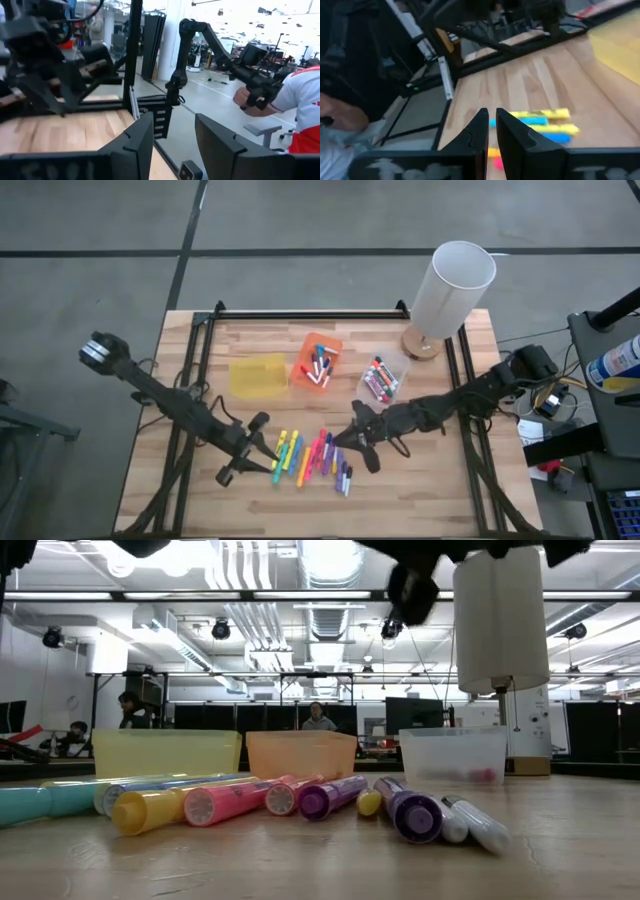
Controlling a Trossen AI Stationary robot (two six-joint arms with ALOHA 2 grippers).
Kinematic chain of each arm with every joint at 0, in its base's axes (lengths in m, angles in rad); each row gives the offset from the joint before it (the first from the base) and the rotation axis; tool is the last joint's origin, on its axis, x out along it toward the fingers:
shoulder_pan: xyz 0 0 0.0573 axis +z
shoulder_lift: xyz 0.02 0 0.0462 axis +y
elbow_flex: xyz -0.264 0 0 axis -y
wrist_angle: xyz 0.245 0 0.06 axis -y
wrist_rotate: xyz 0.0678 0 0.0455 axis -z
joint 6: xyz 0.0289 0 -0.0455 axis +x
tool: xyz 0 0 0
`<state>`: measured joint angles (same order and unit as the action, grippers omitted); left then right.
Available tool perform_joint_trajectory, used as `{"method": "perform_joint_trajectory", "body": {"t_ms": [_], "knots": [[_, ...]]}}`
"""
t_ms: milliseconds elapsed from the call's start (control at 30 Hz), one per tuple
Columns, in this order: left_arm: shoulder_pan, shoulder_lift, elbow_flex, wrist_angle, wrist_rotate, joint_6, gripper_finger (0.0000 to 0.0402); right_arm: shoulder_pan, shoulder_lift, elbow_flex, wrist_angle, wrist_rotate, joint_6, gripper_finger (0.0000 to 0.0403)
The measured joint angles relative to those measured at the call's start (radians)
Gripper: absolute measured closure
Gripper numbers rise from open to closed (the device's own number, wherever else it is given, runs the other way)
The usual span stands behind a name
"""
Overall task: Pick & Place Markers
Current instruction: Put the right violet highlighter pen into the yellow bin
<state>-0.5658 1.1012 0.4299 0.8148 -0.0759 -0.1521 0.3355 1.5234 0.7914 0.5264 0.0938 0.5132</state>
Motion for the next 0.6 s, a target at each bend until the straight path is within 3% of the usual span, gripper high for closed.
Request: {"method": "perform_joint_trajectory", "body": {"t_ms": [100, 600], "knots": [[0.006, -0.031, -0.001, 0.006, -0.008, 0.038, 0.0262, -0.001, 0.006, 0.029, -0.003, 0.037, -0.064, 0.0371], [0.032, -0.108, -0.023, -0.059, -0.096, 0.147, 0.0262, -0.019, 0.031, 0.185, -0.130, 0.066, 0.005, 0.0374]]}}
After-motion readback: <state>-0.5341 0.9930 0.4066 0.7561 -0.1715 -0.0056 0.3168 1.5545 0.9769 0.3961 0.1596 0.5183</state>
